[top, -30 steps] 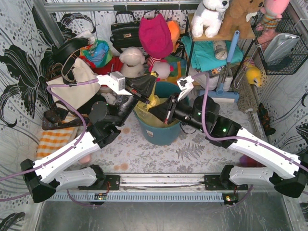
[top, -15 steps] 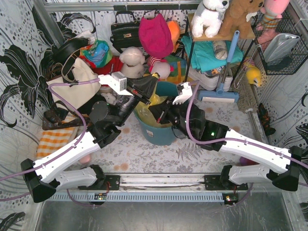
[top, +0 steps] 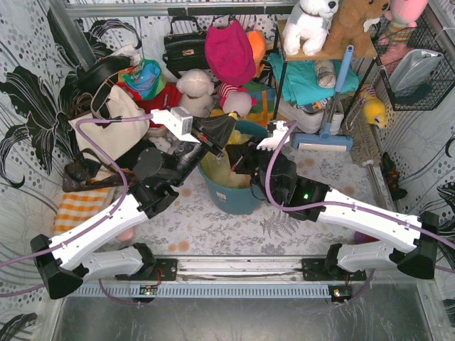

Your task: Tie the trash bag

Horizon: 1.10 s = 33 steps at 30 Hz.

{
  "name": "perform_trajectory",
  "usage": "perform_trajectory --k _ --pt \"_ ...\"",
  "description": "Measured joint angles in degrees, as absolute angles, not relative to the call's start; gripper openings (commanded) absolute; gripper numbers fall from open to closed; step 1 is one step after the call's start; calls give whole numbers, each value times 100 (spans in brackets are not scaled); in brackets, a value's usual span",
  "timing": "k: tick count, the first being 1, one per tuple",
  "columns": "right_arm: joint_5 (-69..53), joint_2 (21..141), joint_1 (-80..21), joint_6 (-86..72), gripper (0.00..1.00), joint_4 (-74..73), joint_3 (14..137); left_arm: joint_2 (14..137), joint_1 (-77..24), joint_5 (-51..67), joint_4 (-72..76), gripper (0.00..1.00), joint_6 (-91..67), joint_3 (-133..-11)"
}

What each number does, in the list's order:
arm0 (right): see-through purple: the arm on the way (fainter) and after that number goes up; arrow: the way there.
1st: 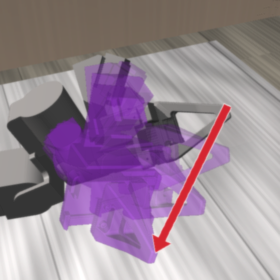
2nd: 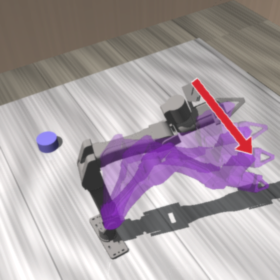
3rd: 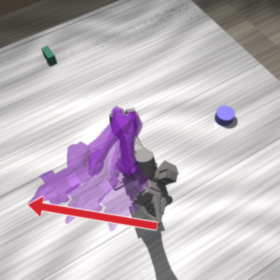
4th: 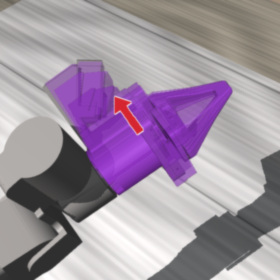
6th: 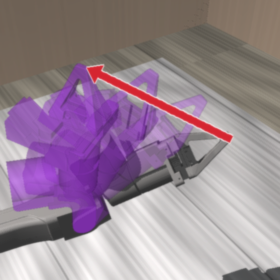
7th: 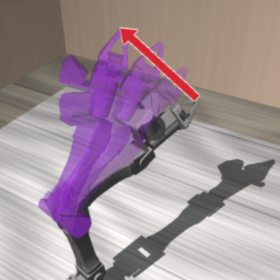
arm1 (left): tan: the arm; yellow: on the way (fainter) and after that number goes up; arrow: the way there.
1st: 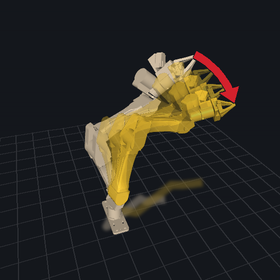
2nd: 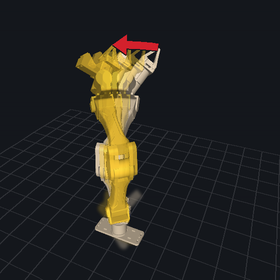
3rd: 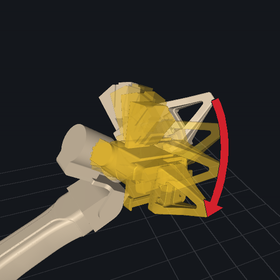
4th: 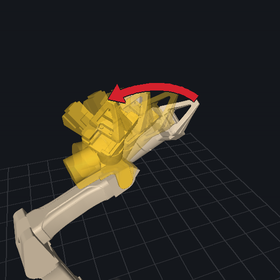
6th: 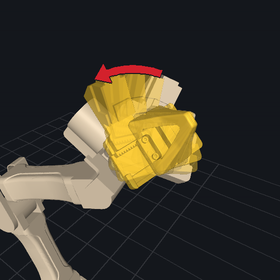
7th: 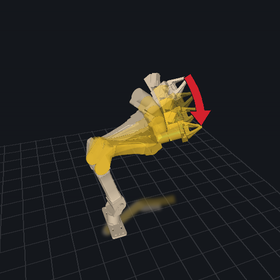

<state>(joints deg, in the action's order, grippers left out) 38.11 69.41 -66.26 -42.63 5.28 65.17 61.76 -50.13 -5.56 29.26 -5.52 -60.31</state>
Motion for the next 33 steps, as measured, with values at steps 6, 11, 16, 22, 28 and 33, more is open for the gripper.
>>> perform_trajectory --k 6,11,16,22,28,33 --pt "4147 7159 -6626 -4189 0 956 6484 6176 -5013 -408 2897 0 -552 -6031" --pt "4364 7349 -6626 -3977 0 1455 6458 6176 -5013 -364 2842 0 -552 -6042" --pt "4462 7553 -6626 -3765 0 1927 6458 6176 -5013 -336 2799 0 -554 -6042" --pt "4786 7675 -6626 -3726 0 2145 6458 6173 -5013 -316 2731 0 -552 -6042" --pt "5170 7741 -6626 -3922 0 2014 6455 6130 -5013 -355 2620 48 -528 -6042" --pt "5242 7741 -6626 -3988 0 2012 6451 5933 -5013 -567 2536 68 -508 -6042"
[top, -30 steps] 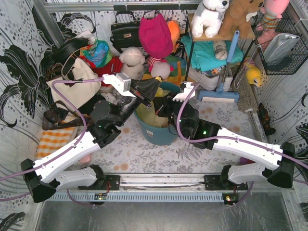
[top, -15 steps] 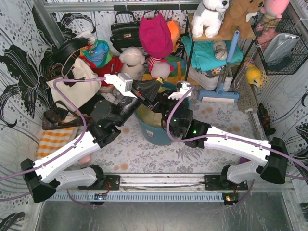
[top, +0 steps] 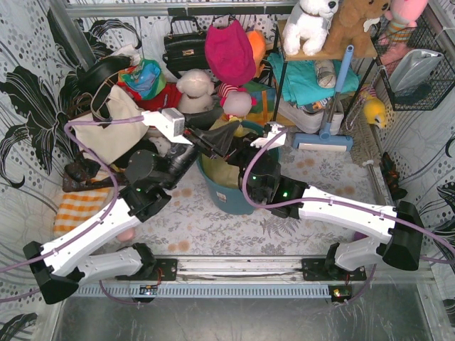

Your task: Tie the trash bag

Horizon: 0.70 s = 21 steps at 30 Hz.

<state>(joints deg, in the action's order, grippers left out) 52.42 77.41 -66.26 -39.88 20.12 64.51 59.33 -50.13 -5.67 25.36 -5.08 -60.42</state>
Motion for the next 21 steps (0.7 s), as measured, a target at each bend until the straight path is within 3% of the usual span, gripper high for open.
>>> perform_trajectory --k 10,18,21 --pt "5240 7734 -6626 -4123 0 1909 6392 5229 -5013 -1308 2193 84 -493 -6055" --pt "5301 7690 -6626 -4139 0 1841 6333 5253 -4919 -2482 801 82 -773 -6440" --pt "5301 7666 -6626 -4139 0 1841 6333 5371 -4525 -2403 110 82 -1205 -6615"
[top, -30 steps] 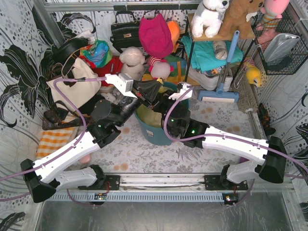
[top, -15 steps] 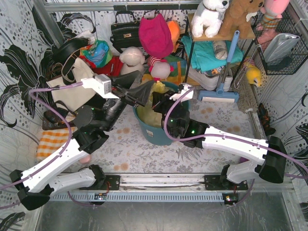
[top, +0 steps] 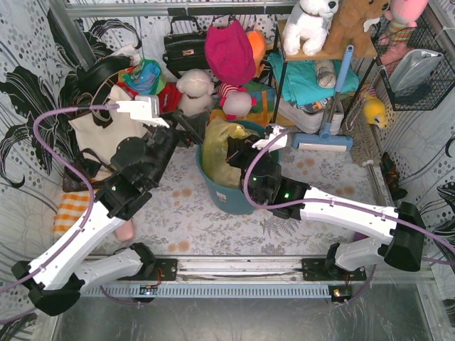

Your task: Tie the trash bag

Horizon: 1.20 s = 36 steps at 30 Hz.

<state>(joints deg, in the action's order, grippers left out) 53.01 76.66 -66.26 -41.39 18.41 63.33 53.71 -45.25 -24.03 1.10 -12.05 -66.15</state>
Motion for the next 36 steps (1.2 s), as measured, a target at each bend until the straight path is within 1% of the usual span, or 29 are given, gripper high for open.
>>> perform_trajectory --k 3,7,10,16,21,22,27,31,34,36 --pt "5299 7647 -6626 -4139 0 1841 6333 5570 -3811 -1859 -497 83 -1730 -6814" --pt "5299 7638 -6626 -4139 0 1839 6333 5937 -2840 -497 -1015 83 -2362 -6995" --pt "5297 7634 -6626 -4139 0 1839 6333 6292 -2335 580 -1208 83 -2751 -7100" --pt "5295 7634 -6626 -4139 0 1841 6331 6801 -1848 2416 -1068 83 -3378 -7078" --pt "5295 7627 -6626 -4141 0 1844 6309 6947 -1680 3450 -582 81 -3833 -6949" --pt "5290 7620 -6626 -4141 0 1844 6289 6973 -1669 3612 -513 79 -3896 -6949" --pt "5266 7612 -6626 -4145 0 1846 6243 7035 -1643 4145 -322 55 -4071 -6917" --pt "5181 7605 -6626 -4160 0 1925 6160 7037 -1632 4351 -355 34 -4051 -6858" --pt "5140 7601 -6626 -4158 0 1979 6038 7037 -1632 4458 -399 21 -4036 -6790" --pt "5100 7601 -6626 -4147 0 2036 5983 7035 -1632 4512 -410 14 -4021 -6748"
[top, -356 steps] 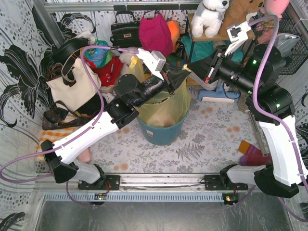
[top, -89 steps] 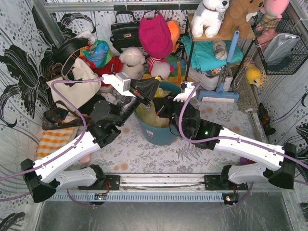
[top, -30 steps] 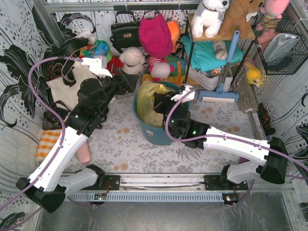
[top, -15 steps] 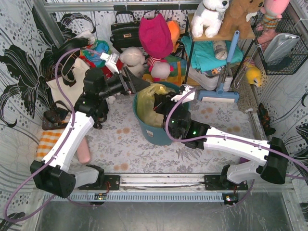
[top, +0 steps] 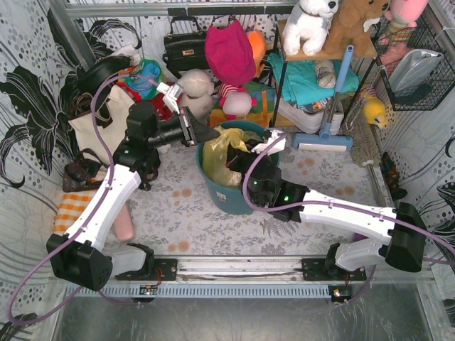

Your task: Tie the trash bag

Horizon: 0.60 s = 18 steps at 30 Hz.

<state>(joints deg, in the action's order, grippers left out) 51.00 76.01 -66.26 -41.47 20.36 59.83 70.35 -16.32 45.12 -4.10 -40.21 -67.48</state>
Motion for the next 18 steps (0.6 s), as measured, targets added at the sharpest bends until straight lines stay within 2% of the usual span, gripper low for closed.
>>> perform_trajectory --k 4,18 --pt "4987 7601 -6626 -4038 0 2416 5874 7019 -1632 4619 -445 9 -4021 -6724" --pt "3894 7811 -6626 -1817 0 5422 4803 6807 -1627 5054 -510 10 -4053 -6458"
